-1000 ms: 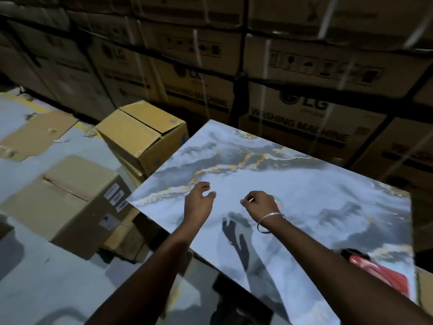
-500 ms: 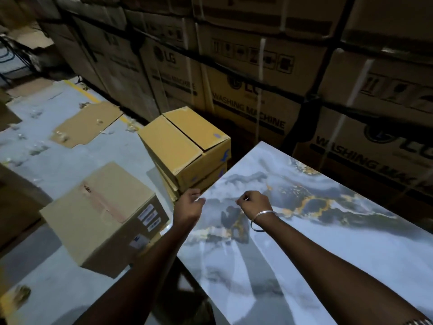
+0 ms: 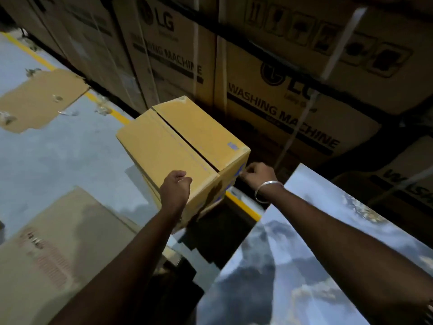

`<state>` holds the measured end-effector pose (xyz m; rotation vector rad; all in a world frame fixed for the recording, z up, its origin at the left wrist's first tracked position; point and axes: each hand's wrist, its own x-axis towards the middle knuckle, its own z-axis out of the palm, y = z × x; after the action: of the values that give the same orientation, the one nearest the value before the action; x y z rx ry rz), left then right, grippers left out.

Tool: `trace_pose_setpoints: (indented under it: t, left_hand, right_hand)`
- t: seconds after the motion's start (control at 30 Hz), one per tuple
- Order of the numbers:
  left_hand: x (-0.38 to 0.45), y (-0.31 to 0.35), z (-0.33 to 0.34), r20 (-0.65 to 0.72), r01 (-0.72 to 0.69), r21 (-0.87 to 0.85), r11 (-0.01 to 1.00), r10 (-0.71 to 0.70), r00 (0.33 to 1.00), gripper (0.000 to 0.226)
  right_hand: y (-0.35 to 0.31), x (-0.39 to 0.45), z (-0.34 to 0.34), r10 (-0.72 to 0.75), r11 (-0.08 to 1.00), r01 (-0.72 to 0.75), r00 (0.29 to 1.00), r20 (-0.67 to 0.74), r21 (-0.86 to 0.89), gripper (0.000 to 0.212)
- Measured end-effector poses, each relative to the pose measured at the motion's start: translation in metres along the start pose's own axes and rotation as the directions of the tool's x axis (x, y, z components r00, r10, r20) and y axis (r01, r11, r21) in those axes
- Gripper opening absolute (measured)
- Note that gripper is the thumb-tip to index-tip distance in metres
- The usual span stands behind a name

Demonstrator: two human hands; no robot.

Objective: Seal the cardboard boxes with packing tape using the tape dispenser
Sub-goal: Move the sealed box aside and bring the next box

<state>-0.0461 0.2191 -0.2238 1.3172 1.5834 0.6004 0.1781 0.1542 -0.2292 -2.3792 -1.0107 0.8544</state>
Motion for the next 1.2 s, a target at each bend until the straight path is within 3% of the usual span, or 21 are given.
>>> trace_pose_setpoints:
  t: [0.07,0.2,0.3,0.4,0.5,0.6,0.7,0.93,1.1,1.2]
  left_hand:
    - [0.043,-0.005,0.004,-0.041,0.023,0.011,1.0,-0.022,0.999,0.025]
    - [0.104,-0.018,0.014,-0.11,0.085,0.096,0.992,-0.075,0.991,0.045]
    - [0.131,-0.038,0.024,-0.158,0.139,0.204,0.969,-0.107,0.982,0.059]
    - [0.144,-0.062,0.029,-0.186,0.167,0.241,0.956,-0.123,0.975,0.091]
    - [0.154,-0.08,0.03,-0.201,0.223,0.202,0.954,-0.182,0.963,0.129]
    - [0.165,-0.091,0.03,-0.17,0.277,0.086,0.957,-0.26,0.95,0.144]
    - [0.169,-0.092,0.031,-0.152,0.321,0.001,0.947,-0.318,0.936,0.141]
    - [0.164,-0.082,0.007,-0.194,0.321,-0.128,0.938,-0.341,0.92,0.128]
    - [0.151,-0.031,-0.033,-0.136,0.288,-0.217,0.933,-0.321,0.937,0.116]
    - [0.127,0.009,-0.061,-0.07,0.298,-0.208,0.932,-0.318,0.946,0.105]
  right_hand:
    - [-0.015,0.046,0.01,0.003,0.999,-0.003,1.0,-0.008,-0.041,0.029]
    - [-0.031,0.121,0.026,-0.008,0.985,-0.003,0.998,-0.066,-0.17,0.052]
    - [-0.036,0.162,0.04,0.006,0.961,-0.028,0.997,-0.081,-0.275,0.053]
    - [-0.038,0.193,0.05,0.05,0.934,-0.073,0.996,-0.074,-0.35,0.07]
    - [-0.039,0.217,0.058,0.135,0.914,-0.143,0.99,-0.049,-0.379,0.094]
    - [-0.038,0.23,0.061,0.224,0.922,-0.204,0.974,0.022,-0.33,0.109]
    - [-0.036,0.232,0.061,0.25,0.941,-0.226,0.966,0.064,-0.254,0.109]
    - [-0.055,0.217,0.054,0.136,0.978,-0.146,0.988,-0.074,-0.15,0.111]
    - [-0.091,0.181,0.01,0.12,0.972,-0.155,0.974,-0.194,-0.177,0.121]
    - [-0.109,0.139,-0.026,0.133,0.967,-0.181,0.959,-0.249,-0.181,0.116]
